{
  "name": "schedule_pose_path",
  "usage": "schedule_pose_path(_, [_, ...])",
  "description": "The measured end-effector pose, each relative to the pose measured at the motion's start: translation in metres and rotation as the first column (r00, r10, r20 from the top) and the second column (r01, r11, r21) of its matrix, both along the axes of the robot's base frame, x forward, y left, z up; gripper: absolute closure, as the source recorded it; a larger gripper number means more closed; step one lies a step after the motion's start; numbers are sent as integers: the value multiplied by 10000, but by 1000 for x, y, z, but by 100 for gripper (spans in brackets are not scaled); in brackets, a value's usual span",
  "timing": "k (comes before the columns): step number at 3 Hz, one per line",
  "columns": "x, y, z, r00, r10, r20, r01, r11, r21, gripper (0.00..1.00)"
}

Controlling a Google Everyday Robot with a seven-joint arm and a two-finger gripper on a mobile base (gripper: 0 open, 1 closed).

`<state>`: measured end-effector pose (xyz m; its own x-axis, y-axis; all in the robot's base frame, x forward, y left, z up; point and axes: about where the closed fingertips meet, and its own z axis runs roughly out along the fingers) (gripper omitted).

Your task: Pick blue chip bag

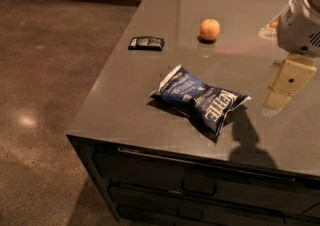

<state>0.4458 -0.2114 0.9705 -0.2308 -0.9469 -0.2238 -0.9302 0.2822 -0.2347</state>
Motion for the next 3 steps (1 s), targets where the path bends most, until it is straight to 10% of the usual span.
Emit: schedule_pose_path(3, [33,51,-66,9913,-194,-1298,360,9913,1265,0])
